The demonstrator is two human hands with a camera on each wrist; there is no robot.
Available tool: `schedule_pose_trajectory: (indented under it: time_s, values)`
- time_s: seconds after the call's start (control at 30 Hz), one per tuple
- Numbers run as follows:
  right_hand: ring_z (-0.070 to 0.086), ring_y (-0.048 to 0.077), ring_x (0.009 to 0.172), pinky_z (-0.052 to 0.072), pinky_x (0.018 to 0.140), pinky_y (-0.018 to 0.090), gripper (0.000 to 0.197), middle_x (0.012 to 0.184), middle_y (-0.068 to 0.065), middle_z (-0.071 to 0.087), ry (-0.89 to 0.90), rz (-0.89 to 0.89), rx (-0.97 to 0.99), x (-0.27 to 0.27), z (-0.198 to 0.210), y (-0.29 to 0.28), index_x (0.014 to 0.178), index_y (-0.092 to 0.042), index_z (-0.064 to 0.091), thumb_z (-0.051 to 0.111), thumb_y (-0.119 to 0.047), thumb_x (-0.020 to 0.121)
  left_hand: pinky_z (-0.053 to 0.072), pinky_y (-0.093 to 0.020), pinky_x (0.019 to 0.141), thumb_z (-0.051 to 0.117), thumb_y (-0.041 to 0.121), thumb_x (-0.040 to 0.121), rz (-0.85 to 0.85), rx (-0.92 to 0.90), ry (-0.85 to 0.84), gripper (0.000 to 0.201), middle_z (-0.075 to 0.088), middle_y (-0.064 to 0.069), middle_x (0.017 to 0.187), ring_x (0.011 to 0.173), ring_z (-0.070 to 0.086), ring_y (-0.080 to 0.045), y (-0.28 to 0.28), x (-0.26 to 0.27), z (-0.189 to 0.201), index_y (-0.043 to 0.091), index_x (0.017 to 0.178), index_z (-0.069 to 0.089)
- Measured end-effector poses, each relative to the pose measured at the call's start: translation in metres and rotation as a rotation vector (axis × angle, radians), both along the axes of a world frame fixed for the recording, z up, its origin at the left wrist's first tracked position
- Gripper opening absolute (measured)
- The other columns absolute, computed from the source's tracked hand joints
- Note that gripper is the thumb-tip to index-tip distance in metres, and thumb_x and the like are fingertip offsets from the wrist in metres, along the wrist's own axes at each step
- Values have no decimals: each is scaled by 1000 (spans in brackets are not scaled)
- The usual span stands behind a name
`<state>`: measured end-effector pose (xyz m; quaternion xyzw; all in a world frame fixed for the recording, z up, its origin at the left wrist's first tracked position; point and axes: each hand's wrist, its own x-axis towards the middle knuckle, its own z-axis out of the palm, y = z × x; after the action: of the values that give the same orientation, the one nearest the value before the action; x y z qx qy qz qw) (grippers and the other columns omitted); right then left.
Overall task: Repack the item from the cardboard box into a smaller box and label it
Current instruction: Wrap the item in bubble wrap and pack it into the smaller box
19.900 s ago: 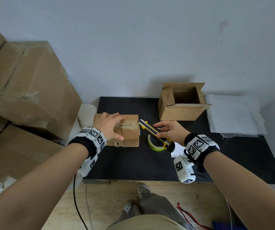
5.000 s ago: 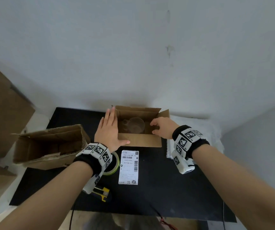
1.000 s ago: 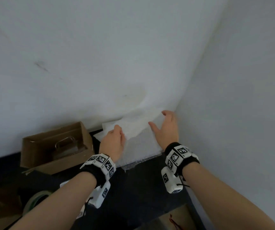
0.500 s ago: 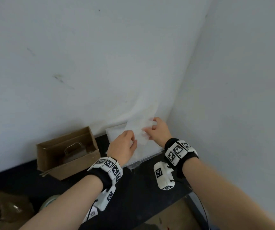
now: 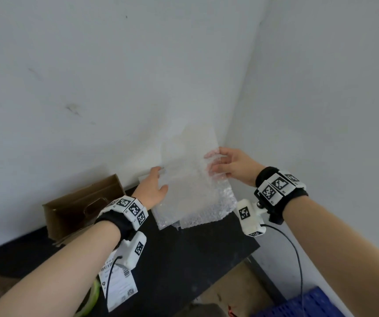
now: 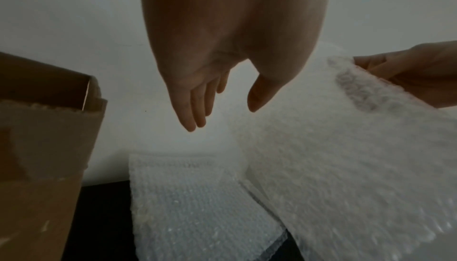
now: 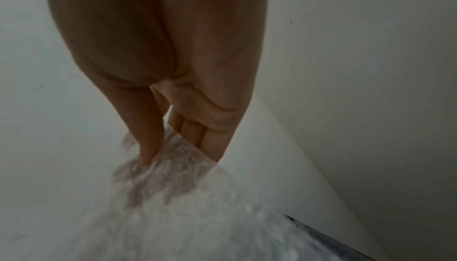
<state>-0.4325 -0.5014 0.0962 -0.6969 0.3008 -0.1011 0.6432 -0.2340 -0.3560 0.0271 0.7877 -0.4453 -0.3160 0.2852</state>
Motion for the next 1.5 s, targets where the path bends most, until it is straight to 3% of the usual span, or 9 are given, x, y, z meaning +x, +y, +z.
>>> schedule_pose_trajectory:
  time_s: [0.1, 0.27, 0.43, 0.7, 0.87, 1.0, 1.17, 1.33, 1.5]
  values:
    - [68, 15, 77, 54, 78, 35, 31, 90, 7, 67, 0, 10, 13, -5, 2, -2, 104, -15, 62, 57, 9, 85, 41, -30, 93, 55, 16, 93, 40, -7, 175, 64, 48, -14, 134, 114, 53, -25, -4, -2, -2, 14, 146, 19]
    - [67, 20, 82, 53, 84, 39, 27, 95, 9, 68, 24, -31, 6, -11, 0, -7, 105, -12, 62, 57, 7, 86, 48, -38, 92, 66, 7, 84, 196, -126, 357, 66, 57, -3, 86, 84, 58, -19, -10, -2, -10, 8, 140, 30]
    - [69, 19, 75, 59, 74, 32, 29, 94, 14, 68, 45, -147, 18, -9, -10, -16, 115, -1, 59, 54, 10, 87, 52, -17, 71, 62, 4, 88, 215, -199, 317, 23, 62, -11, 97, 87, 58, -20, -6, 8, -4, -2, 109, 63]
    - [68, 17, 70, 58, 69, 24, 23, 101, 24, 68, 134, -195, -78, -1, -25, -24, 109, 5, 59, 61, 3, 86, 53, -21, 53, 50, 3, 94, 287, -260, 436, 8, 67, -12, 81, 51, 64, -10, 2, 24, 14, 9, 89, 50]
    - [69, 16, 72, 57, 68, 20, 19, 101, 24, 66, 82, -260, -68, 6, -31, -26, 104, 16, 58, 56, 13, 85, 54, -21, 54, 54, -4, 90, 255, -309, 400, 11, 67, -9, 80, 52, 64, -7, 9, 30, 26, 7, 90, 54]
    - [60, 18, 80, 52, 74, 20, 28, 86, 12, 65, 138, -224, -137, 16, -31, -27, 75, -7, 67, 51, 14, 84, 48, -9, 50, 51, -14, 87, 242, -323, 280, 27, 63, -3, 83, 67, 63, -7, 15, 39, 31, 7, 73, 60]
    - [64, 15, 81, 55, 70, 14, 14, 95, 16, 68, 118, -187, -43, 35, -22, -22, 93, 6, 69, 57, 3, 87, 55, -16, 60, 51, -14, 85, 298, -249, 270, 32, 66, 2, 90, 82, 63, -15, 28, 57, 31, 11, 71, 67]
    - [66, 8, 81, 46, 66, 1, 23, 98, 3, 70, 155, -92, -307, 59, -7, -12, 96, -3, 73, 77, -8, 74, 53, -20, 60, 42, -11, 86, 341, -265, 409, 28, 62, -9, 86, 79, 60, -19, 44, 65, 40, 5, 67, 54]
    - [66, 12, 77, 52, 75, 16, 19, 98, 12, 72, 82, -33, -345, 91, 8, 9, 90, -4, 73, 77, -2, 72, 45, -26, 65, 63, 13, 87, 299, -195, 356, 13, 63, -4, 75, 69, 58, -18, 54, 64, 43, 12, 79, 53]
